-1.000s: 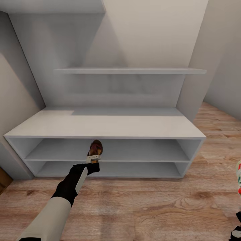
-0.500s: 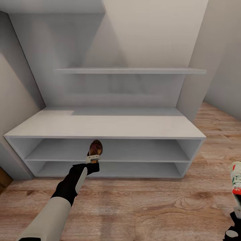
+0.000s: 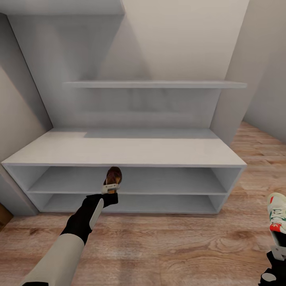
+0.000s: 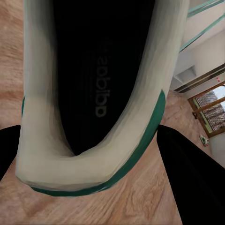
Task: Pick up the two gym shoes and the two sandals from the corridor floor and place them onto the hallstand (shoe rack) in the corridor, making sure they are on the rack and not on the floor. Arrange them so the two gym shoes are next to each other and the two sandals are next to each other.
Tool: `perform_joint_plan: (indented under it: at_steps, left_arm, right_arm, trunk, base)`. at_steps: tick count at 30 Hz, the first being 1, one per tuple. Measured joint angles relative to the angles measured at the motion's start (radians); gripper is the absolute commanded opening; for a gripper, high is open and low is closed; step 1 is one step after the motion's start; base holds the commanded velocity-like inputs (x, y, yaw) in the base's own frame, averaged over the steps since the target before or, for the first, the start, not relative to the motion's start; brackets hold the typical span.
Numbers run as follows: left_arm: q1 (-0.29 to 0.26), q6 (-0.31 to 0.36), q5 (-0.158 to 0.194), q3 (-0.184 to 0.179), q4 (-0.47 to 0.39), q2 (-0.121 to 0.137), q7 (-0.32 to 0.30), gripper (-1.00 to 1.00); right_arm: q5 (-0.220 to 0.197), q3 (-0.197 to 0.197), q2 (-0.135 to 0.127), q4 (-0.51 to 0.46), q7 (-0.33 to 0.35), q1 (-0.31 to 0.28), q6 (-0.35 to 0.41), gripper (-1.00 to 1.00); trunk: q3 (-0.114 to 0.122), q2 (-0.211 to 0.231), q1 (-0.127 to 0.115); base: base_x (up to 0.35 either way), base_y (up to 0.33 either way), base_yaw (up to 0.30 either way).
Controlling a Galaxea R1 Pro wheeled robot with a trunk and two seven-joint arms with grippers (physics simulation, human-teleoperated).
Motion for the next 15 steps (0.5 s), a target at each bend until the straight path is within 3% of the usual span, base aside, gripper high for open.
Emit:
perform_joint_plan:
  at_steps: [15]
  left_arm:
    - [0.0, 0.001, 0.0, 0.0, 0.005, 0.002, 0.0, -1.0]
  right_arm:
    - [0.0, 0.0, 0.001, 0.0, 0.0, 0.0, 0.0, -1.0]
  trunk:
    - [0.0, 0.0, 0.0]
  base:
    - [0.08, 0.0, 0.0]
